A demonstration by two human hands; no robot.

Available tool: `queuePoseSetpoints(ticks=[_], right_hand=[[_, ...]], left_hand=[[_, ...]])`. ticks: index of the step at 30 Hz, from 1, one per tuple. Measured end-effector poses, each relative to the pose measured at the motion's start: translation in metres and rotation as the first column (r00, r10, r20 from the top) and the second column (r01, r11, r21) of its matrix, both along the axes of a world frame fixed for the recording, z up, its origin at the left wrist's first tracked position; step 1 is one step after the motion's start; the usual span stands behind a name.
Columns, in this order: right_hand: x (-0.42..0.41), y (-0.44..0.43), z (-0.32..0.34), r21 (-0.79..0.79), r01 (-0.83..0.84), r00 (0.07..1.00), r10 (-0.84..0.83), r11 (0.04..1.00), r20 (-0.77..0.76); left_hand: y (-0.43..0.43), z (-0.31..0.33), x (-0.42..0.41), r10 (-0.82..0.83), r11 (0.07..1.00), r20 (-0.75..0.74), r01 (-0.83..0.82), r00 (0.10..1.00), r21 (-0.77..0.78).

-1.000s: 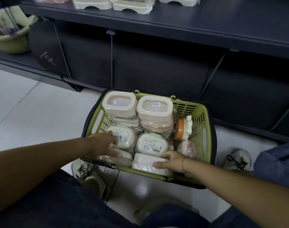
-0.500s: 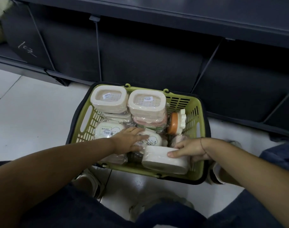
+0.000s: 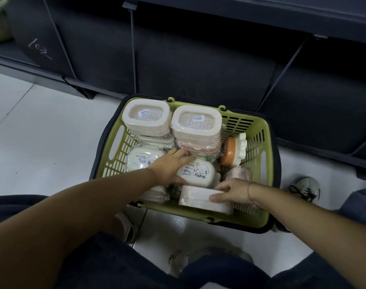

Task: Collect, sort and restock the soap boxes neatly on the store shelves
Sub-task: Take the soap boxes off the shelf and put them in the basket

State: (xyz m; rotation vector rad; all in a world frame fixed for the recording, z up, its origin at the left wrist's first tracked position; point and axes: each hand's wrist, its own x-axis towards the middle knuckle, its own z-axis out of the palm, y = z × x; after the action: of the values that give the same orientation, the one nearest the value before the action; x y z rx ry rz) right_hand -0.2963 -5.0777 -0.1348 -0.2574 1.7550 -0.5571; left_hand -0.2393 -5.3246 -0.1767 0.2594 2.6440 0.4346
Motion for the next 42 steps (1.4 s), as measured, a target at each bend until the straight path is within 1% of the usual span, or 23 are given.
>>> queuePoseSetpoints(ticks=[3,5,8,10,11,13,14,16,18,21,25,28,31,33,34,35,36,37,38,39,40,41,42], right_hand=[[0.006,0.0,-0.006,-0.002,0.014,1.0,-0.014,1.0,-0.015],[0.012,0.002,-0.009,-0.019,0.06,0.998,-0.06,0.998,0.004],[0.014,0.005,-0.021,-0.041,0.185,0.982,-0.183,0.982,0.054],[0.016,0.005,-0.024,-0.037,0.268,0.959,-0.262,0.963,0.109],[0.018,0.005,-0.026,-0.033,0.297,0.949,-0.291,0.954,0.124],[0.02,0.004,-0.034,-0.051,0.363,0.924,-0.353,0.93,0.145],[0.022,0.001,-0.036,-0.069,0.395,0.91,-0.38,0.916,0.167],[0.028,-0.008,-0.035,-0.073,0.4,0.91,-0.387,0.914,0.149],[0.034,-0.016,-0.03,-0.036,0.358,0.932,-0.355,0.933,0.076],[0.04,-0.023,-0.029,0.026,0.297,0.952,-0.294,0.955,-0.083],[0.039,-0.027,-0.025,0.066,0.257,0.954,-0.242,0.964,-0.176],[0.038,-0.032,-0.019,0.111,0.142,0.944,-0.101,0.984,-0.314],[0.035,-0.039,-0.002,0.204,-0.069,0.939,0.133,0.976,-0.316],[0.019,-0.043,0.023,0.219,-0.244,0.905,0.303,0.945,-0.3],[0.006,-0.046,0.041,0.195,-0.302,0.887,0.35,0.933,-0.302],[-0.01,-0.049,0.063,0.142,-0.335,0.875,0.364,0.931,-0.321],[-0.028,-0.054,0.088,0.06,-0.334,0.87,0.332,0.941,-0.364],[-0.047,-0.059,0.116,-0.057,-0.296,0.871,0.244,0.954,-0.427],[-0.066,-0.065,0.143,-0.2,-0.222,0.869,0.1,0.954,-0.484],[-0.086,-0.07,0.171,-0.36,-0.139,0.854,-0.073,0.923,-0.516],[-0.106,-0.075,0.194,-0.502,-0.071,0.819,-0.237,0.862,-0.523],[-0.127,-0.079,0.216,-0.61,-0.035,0.76,-0.375,0.792,-0.531],[-0.149,-0.083,0.232,-0.678,-0.024,0.683,-0.483,0.735,-0.548]], left_hand=[[-0.005,0.013,-0.007,-0.024,0.999,0.082,0.02,0.996,0.044],[-0.006,0.023,-0.007,-0.065,0.998,0.068,0.064,0.996,0.013],[-0.012,0.044,0.009,-0.177,0.975,-0.008,0.174,0.984,-0.136],[-0.025,0.06,0.033,-0.211,0.953,0.0,0.206,0.977,-0.224],[-0.035,0.067,0.047,-0.197,0.945,0.048,0.203,0.979,-0.258],[-0.055,0.069,0.072,-0.111,0.929,0.177,0.165,0.978,-0.33],[-0.063,0.067,0.079,-0.051,0.929,0.237,0.133,0.97,-0.345],[-0.072,0.06,0.084,0.039,0.946,0.327,0.071,0.944,-0.317],[-0.073,0.054,0.082,0.059,0.962,0.36,0.044,0.931,-0.271],[-0.072,0.055,0.079,0.054,0.969,0.385,0.045,0.921,-0.243],[-0.072,0.058,0.073,0.065,0.97,0.406,0.037,0.912,-0.238],[-0.064,0.062,0.067,0.091,0.949,0.433,0.055,0.897,-0.312],[-0.055,0.074,0.053,0.104,0.923,0.426,0.073,0.899,-0.378],[-0.052,0.091,0.031,0.087,0.929,0.396,0.068,0.914,-0.363],[-0.051,0.102,0.017,0.073,0.94,0.368,0.059,0.927,-0.335],[-0.049,0.116,0.002,0.065,0.955,0.312,0.032,0.948,-0.295],[-0.048,0.133,-0.014,0.077,0.97,0.217,-0.023,0.973,-0.243],[-0.047,0.152,-0.028,0.115,0.981,0.087,-0.099,0.99,-0.169],[-0.048,0.17,-0.043,0.165,0.982,-0.054,-0.169,0.985,-0.083],[-0.051,0.188,-0.057,0.215,0.976,-0.196,-0.218,0.957,0.006],[-0.056,0.203,-0.073,0.267,0.964,-0.332,-0.253,0.905,0.085],[-0.062,0.219,-0.088,0.304,0.953,-0.457,-0.265,0.836,0.149],[-0.067,0.234,-0.102,0.327,0.945,-0.558,-0.27,0.763,0.184]])
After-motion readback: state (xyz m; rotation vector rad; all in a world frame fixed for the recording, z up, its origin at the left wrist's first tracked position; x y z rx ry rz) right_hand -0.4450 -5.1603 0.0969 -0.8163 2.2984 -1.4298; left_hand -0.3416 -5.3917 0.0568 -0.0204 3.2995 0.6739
